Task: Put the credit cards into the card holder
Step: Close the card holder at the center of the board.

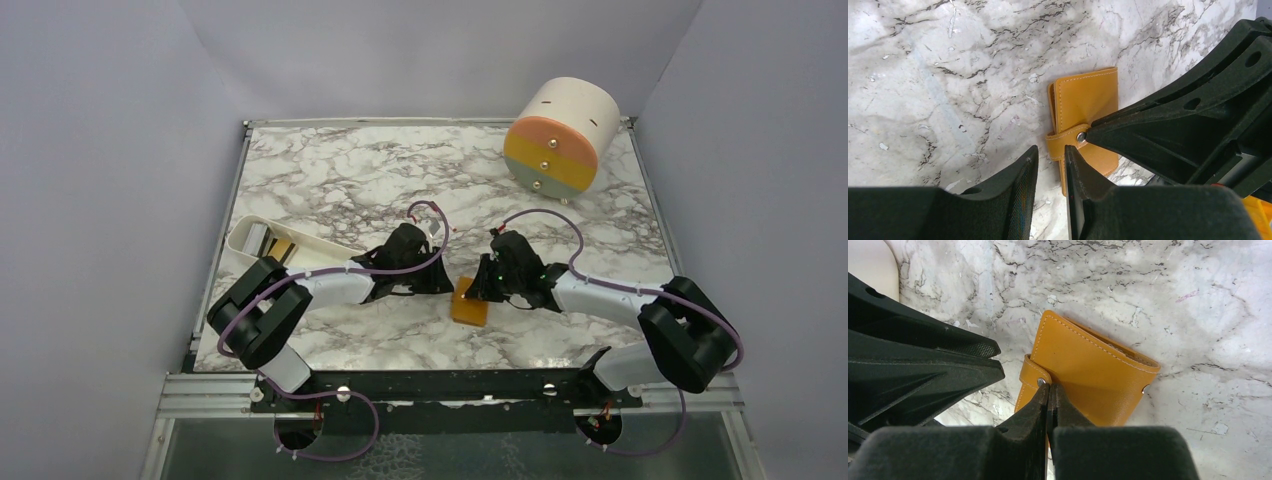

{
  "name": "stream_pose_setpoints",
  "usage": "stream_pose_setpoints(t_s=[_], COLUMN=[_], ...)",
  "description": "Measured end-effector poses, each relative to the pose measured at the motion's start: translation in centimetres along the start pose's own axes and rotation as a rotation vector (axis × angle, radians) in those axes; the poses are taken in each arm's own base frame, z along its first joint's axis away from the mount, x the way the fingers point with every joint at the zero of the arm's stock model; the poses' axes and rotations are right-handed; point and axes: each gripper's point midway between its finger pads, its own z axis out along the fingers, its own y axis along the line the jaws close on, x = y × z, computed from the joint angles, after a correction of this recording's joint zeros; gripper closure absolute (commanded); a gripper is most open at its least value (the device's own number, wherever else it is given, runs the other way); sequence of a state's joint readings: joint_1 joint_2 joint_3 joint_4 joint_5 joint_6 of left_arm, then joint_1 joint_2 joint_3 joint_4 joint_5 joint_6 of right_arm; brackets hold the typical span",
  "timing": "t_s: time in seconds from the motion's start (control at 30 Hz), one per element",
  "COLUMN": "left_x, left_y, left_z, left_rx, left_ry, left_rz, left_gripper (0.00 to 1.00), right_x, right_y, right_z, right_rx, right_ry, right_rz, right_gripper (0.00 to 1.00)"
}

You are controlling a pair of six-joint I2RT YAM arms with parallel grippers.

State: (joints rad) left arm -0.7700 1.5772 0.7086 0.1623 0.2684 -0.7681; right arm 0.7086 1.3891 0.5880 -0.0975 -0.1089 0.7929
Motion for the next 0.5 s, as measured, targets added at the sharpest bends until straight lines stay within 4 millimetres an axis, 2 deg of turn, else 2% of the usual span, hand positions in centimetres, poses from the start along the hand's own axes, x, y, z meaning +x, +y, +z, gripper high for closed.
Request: stream_pose_setpoints(t_s=[0.5], left_x=[0.32], left_y=[-0.49], left_z=[0.06], left_rx=[0.011], left_ry=[0.009], left_rz=[0.010], left_gripper=[0.72], right_x=[-0.37], right_y=[0.18], right_z=[-0.76], right_rx=[-0.001], right_ry=[-0.018], right_rz=[-0.003], right_gripper=[0.99])
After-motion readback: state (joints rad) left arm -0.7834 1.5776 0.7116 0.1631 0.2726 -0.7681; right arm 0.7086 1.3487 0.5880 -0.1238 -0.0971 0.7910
